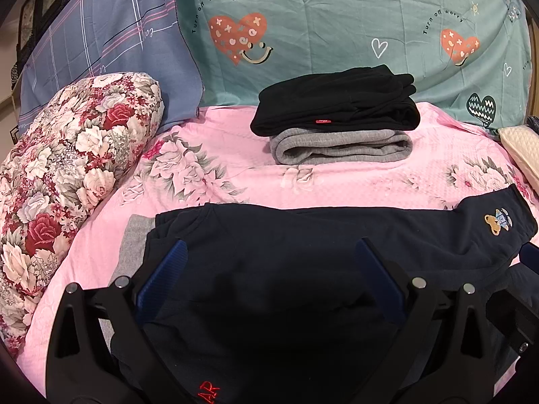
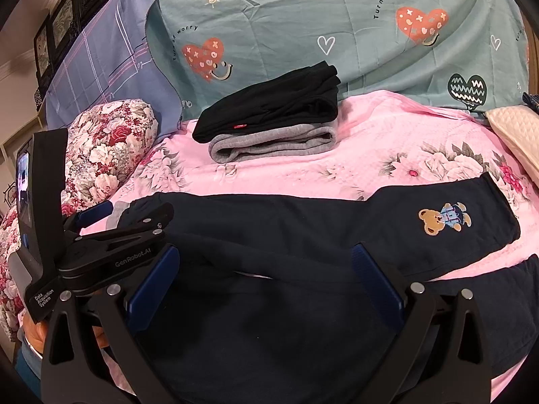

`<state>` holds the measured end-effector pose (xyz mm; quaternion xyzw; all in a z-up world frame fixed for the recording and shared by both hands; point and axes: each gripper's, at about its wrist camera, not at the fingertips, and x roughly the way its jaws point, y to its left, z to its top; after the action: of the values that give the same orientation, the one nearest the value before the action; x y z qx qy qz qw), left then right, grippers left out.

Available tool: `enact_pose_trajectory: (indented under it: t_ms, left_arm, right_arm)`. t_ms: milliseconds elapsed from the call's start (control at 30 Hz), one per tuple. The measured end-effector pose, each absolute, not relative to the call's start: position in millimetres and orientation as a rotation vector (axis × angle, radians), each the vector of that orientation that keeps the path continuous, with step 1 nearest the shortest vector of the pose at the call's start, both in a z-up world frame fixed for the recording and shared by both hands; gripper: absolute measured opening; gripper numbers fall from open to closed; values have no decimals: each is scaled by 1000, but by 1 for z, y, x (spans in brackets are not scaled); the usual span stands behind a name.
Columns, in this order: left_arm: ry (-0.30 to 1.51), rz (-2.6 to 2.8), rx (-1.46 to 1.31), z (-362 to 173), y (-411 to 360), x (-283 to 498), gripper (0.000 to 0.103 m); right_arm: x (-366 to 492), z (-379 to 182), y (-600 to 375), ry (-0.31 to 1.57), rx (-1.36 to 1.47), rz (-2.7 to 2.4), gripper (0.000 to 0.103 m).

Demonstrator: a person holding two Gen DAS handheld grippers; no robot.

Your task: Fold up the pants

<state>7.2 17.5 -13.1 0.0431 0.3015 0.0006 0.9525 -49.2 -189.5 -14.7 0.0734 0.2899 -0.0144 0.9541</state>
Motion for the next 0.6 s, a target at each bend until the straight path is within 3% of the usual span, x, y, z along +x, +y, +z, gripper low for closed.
enact_pose_trajectory:
  t_ms: [600]
  left_arm:
    - [615, 1, 90, -13, 18, 7, 101]
  right_arm:
    - [-48, -17, -189, 599, 157, -20, 102]
